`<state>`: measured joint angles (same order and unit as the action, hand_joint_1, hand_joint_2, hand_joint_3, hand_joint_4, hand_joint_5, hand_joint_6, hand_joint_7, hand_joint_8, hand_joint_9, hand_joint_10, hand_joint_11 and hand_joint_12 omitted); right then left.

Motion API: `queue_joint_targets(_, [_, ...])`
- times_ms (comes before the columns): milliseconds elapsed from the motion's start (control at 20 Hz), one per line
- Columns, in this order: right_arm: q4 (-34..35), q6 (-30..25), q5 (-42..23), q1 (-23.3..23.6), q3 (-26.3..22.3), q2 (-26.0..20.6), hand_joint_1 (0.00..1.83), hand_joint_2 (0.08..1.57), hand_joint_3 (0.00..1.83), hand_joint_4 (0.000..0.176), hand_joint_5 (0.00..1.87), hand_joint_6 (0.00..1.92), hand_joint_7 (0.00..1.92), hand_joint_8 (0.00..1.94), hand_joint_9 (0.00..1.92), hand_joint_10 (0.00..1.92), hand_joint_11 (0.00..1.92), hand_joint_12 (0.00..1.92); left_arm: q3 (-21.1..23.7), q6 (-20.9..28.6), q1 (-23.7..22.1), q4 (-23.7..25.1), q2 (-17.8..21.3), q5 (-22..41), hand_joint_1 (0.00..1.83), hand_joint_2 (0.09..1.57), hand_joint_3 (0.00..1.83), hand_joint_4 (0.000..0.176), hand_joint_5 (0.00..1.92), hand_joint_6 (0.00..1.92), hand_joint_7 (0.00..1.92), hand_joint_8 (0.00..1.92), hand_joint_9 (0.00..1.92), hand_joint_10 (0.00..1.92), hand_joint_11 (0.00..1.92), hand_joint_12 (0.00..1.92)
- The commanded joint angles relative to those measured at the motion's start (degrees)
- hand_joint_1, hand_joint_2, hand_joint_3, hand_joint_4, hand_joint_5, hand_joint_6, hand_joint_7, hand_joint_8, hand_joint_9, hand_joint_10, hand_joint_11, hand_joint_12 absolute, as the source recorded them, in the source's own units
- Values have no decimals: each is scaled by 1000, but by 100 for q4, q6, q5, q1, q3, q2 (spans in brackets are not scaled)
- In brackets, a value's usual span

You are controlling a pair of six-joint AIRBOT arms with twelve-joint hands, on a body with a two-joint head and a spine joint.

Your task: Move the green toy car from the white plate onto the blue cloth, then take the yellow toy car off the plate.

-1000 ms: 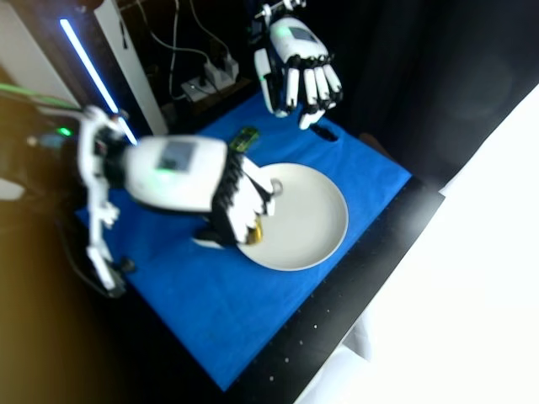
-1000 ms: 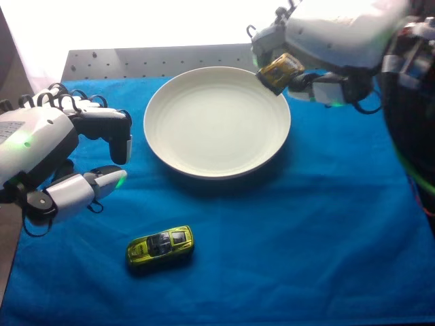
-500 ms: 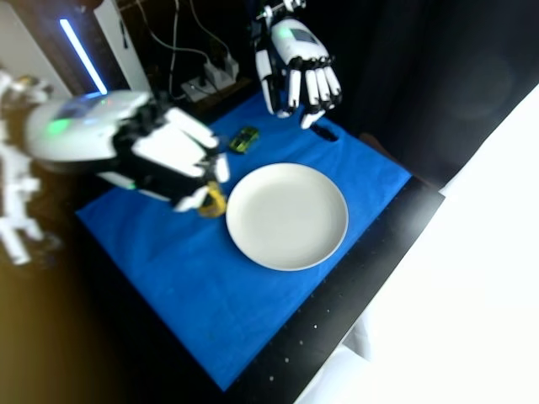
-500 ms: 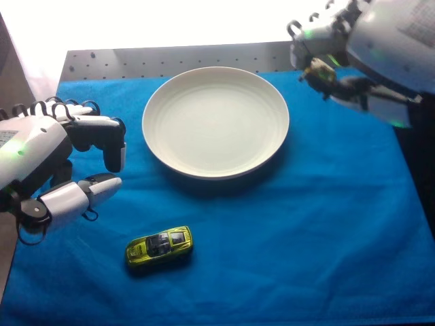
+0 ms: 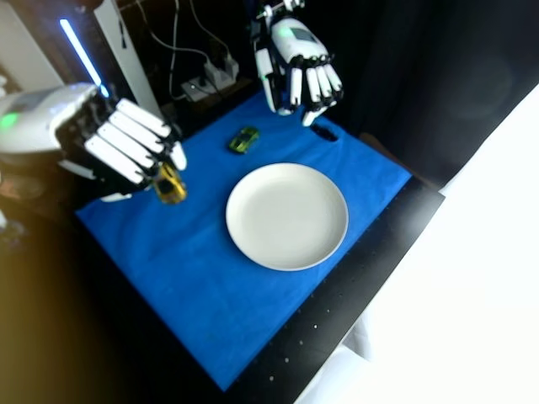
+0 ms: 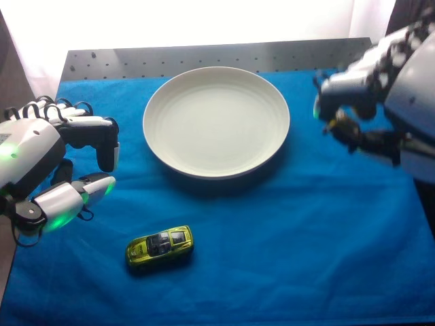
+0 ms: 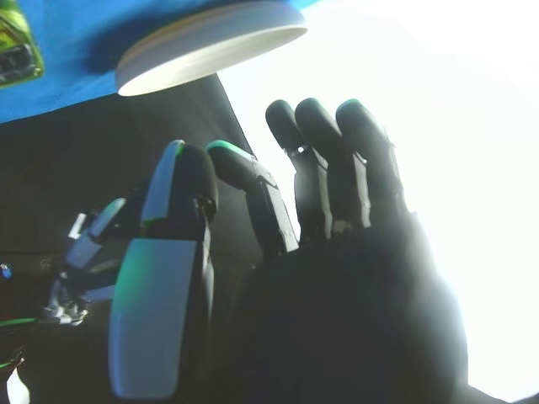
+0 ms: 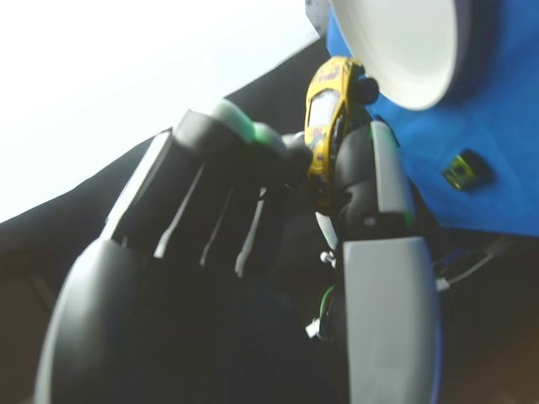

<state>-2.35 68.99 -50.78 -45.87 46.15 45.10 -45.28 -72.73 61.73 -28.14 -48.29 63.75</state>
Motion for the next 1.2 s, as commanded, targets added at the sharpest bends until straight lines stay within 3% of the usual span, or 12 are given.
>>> queue_joint_targets(0, [-2, -67, -755, -23, -35, -10, 1380, 1120, 0, 0, 940, 931, 1029, 1001, 871, 1368, 712, 1776, 1, 20, -27, 145, 42, 713, 792, 1322, 0, 176, 589, 1551, 341, 1090, 184, 1570, 49, 1921])
queue_joint_targets(100, [1, -303, -755, -262, -47, 2, 1395, 1094, 0, 0, 959, 872, 1027, 945, 1005, 1226, 1034, 1584, 4, 20, -26, 145, 39, 717, 777, 1331, 0, 176, 574, 1572, 303, 1134, 157, 1591, 34, 1921])
queue_joint_targets(350, [65, -608, -751, -831, -109, 111, 1369, 1078, 0, 0, 1048, 899, 1068, 814, 1020, 1138, 880, 1553, 7, 26, -27, 145, 37, 721, 783, 1326, 0, 176, 583, 1558, 306, 1213, 170, 1665, 78, 1921])
queue_joint_targets(500, [281, -611, -734, -1172, -123, 230, 1285, 1079, 0, 0, 1051, 795, 1039, 1025, 948, 1202, 830, 1550, 4, 26, -27, 145, 27, 717, 782, 1326, 0, 176, 583, 1558, 342, 1108, 202, 1542, 56, 1921])
queue_joint_targets(600, [297, -611, -551, -1206, -90, 361, 1183, 1004, 0, 0, 685, 487, 687, 657, 618, 949, 428, 1539, -8, 40, -30, 145, 8, 716, 791, 1320, 0, 176, 593, 1544, 345, 1096, 195, 1551, 56, 1921])
queue_joint_targets(650, [298, -611, -464, -1206, -59, 426, 967, 1002, 0, 0, 490, 156, 488, 222, 385, 574, 63, 1503, -11, 55, -29, 145, 5, 719, 794, 1317, 0, 176, 598, 1538, 359, 1121, 212, 1556, 67, 1921])
queue_joint_targets(750, [302, -611, -338, -1207, -10, 528, 816, 978, 0, 0, 364, 20, 324, 43, 266, 430, 2, 1458, -12, 59, -29, 145, -4, 720, 803, 1310, 0, 176, 608, 1523, 322, 1226, 201, 1660, 92, 1921])
queue_joint_targets(800, [308, -611, -292, -1208, 7, 570, 727, 956, 0, 0, 270, 3, 225, 8, 131, 293, 0, 1201, -12, 61, -29, 145, -6, 727, 803, 1311, 0, 176, 607, 1524, 330, 1213, 207, 1636, 88, 1921])
queue_joint_targets(850, [315, -611, -270, -1213, 18, 593, 727, 956, 0, 0, 270, 3, 225, 8, 131, 293, 0, 1201, -12, 64, -29, 145, -6, 730, 803, 1311, 0, 176, 607, 1524, 330, 1213, 207, 1636, 88, 1921])
queue_joint_targets(950, [338, -611, -268, -1217, 25, 595, 547, 925, 0, 0, 172, 0, 98, 0, 5, 58, 0, 513, -12, 70, -29, 145, -6, 731, 810, 1307, 0, 176, 613, 1516, 449, 970, 276, 1366, 57, 1916])
queue_joint_targets(1100, [465, -611, -370, -1217, 41, 546, 262, 1180, 84, 0, 337, 59, 237, 37, 147, 120, 0, 1343, -13, 70, -27, 144, -13, 754, 826, 1296, 0, 176, 632, 1490, 579, 738, 358, 1150, 76, 1811])
queue_joint_targets(1150, [550, -611, -509, -1217, 41, 524, 262, 1180, 84, 0, 337, 59, 237, 37, 147, 120, 0, 1343, -13, 71, -27, 144, -13, 762, 826, 1296, 0, 176, 632, 1490, 579, 738, 358, 1150, 76, 1811])
